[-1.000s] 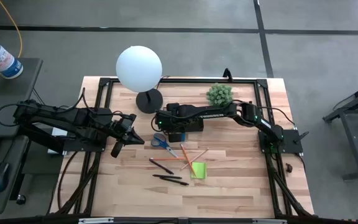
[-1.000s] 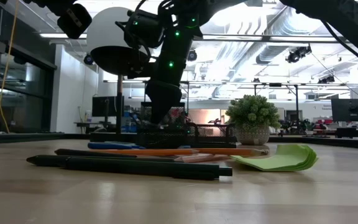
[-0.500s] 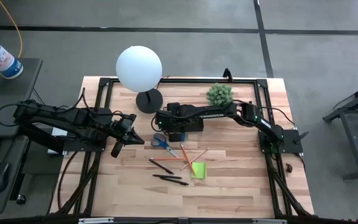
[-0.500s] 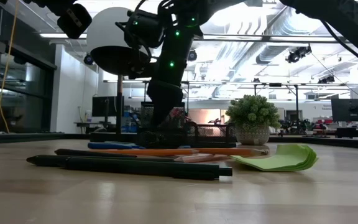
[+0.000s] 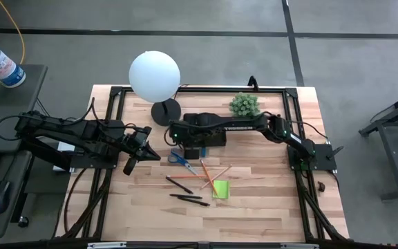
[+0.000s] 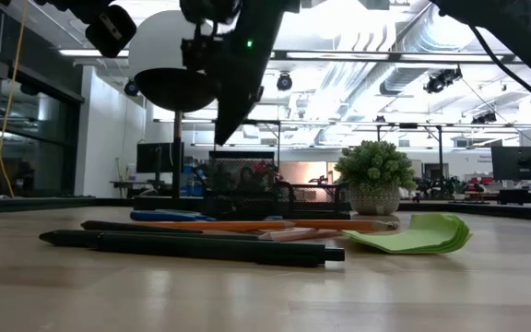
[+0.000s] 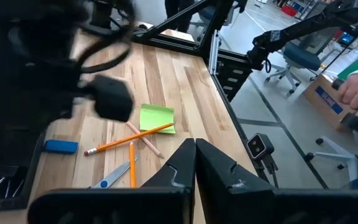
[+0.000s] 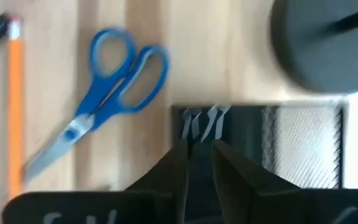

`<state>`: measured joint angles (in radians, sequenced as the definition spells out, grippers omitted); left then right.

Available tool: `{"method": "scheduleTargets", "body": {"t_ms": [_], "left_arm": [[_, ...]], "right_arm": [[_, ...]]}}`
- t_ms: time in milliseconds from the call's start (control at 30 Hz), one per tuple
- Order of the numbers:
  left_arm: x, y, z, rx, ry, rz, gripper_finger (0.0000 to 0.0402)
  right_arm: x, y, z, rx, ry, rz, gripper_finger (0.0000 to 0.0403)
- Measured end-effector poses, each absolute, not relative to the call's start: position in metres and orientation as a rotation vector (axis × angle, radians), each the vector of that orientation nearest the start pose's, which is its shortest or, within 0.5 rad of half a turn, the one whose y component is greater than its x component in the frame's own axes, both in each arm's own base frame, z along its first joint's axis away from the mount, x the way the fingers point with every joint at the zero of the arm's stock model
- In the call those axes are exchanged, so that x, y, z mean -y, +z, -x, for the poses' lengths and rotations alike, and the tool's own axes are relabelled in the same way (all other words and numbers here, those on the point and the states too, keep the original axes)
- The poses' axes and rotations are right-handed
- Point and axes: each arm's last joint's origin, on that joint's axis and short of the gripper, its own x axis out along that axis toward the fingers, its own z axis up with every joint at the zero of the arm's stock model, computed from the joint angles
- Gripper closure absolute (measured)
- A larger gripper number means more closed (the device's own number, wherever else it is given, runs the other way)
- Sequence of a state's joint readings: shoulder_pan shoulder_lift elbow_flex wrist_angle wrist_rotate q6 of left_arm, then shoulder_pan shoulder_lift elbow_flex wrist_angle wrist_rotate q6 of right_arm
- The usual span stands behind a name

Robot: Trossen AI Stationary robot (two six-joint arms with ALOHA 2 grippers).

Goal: Pick and place office supplies into organizer
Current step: Put the blue eraser into the desk organizer

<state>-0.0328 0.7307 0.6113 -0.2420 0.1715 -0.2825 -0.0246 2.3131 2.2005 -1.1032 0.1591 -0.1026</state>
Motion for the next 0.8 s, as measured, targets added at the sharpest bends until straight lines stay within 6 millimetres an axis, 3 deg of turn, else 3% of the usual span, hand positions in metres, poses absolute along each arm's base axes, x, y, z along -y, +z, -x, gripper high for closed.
{"method": "scheduleTargets", "body": {"t_ms": [200, 400, 633, 800], "left_arm": [[0.01, 0.276, -0.164, -0.387, -0.152, 0.291, 0.0401], [0.01, 0.276, -0.164, -0.386, -0.154, 0.283, 0.0401], [0.01, 0.276, -0.164, -0.386, -0.154, 0.283, 0.0401], [0.01, 0.276, -0.164, -0.386, -0.161, 0.278, 0.0401]], "right_arm": [[-0.018, 0.231, -0.469, -1.35, -0.143, 0.111, 0.0357], [-0.048, 0.228, -0.458, -1.327, -0.499, 0.021, 0.037], [-0.064, 0.229, -0.438, -1.225, -0.983, -0.321, 0.037], [-0.059, 0.227, -0.444, -1.192, -1.019, -0.58, 0.0352]]}}
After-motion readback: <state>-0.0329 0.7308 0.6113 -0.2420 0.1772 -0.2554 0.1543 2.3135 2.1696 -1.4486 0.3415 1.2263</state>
